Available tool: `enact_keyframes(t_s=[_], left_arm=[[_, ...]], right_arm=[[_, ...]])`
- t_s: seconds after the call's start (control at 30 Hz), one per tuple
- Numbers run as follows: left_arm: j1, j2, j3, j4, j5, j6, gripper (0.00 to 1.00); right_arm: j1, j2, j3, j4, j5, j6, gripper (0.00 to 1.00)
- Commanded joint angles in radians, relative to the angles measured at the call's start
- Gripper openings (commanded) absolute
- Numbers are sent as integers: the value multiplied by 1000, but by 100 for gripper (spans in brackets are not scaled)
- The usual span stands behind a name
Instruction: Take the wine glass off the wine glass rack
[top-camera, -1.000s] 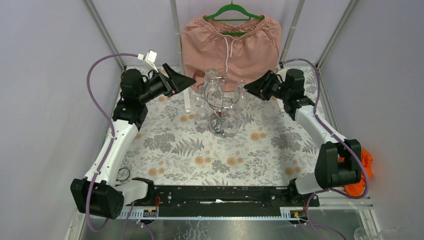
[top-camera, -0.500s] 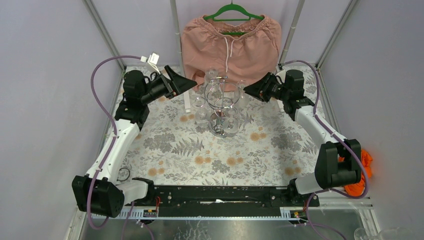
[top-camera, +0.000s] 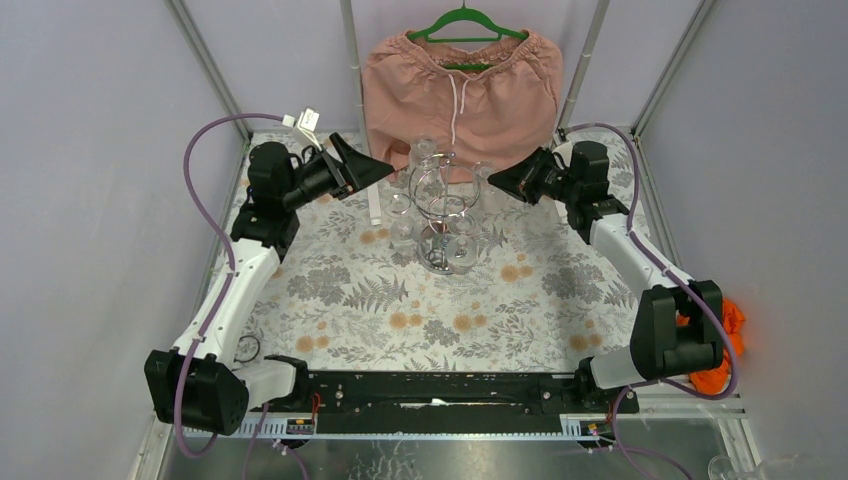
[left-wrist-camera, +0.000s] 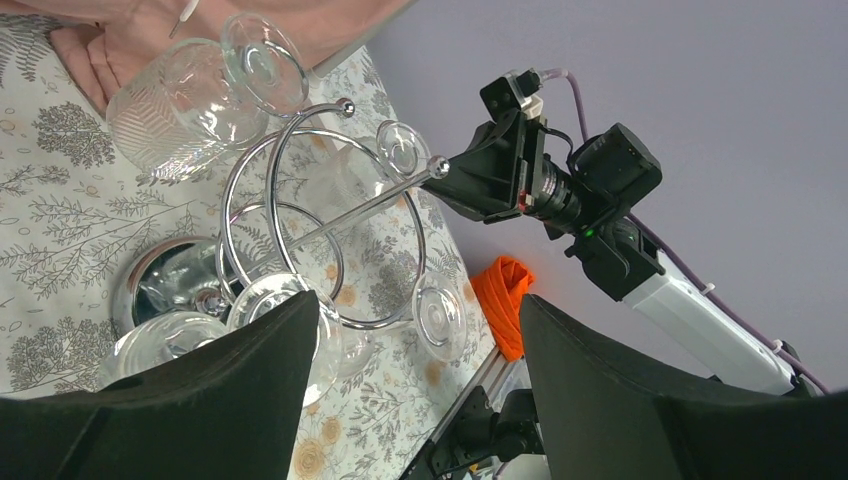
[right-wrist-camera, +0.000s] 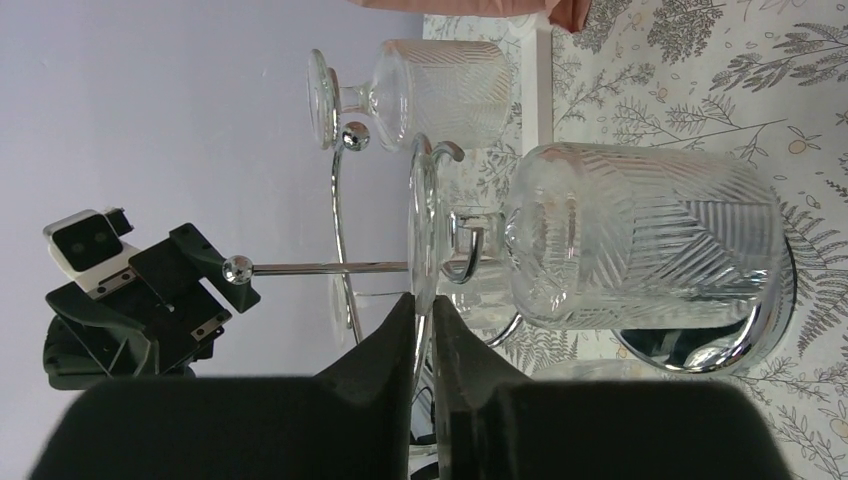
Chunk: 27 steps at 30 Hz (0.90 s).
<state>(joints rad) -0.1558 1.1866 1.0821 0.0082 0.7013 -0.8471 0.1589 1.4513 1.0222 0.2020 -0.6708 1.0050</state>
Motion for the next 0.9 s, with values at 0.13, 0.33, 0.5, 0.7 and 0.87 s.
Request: enact_keyframes(t_s=[0.13, 0.33, 0.5, 0.7, 0.87], left_arm=[[7, -10, -11, 54, 17, 0, 80], [7, -3, -15, 59, 17, -1, 79], [7, 3, -17, 64, 21, -4, 78], [7, 8, -18, 72, 23, -9, 78], [7, 9, -18, 69, 24, -7, 77]], right_arm=[[6, -57, 14, 46, 30, 14, 9], [7, -45, 1, 38, 34, 10, 7], [6, -44, -29, 82, 19, 36, 0], [6, -55, -112, 248, -18, 141, 0], [7, -43, -183, 454, -53, 286, 0]])
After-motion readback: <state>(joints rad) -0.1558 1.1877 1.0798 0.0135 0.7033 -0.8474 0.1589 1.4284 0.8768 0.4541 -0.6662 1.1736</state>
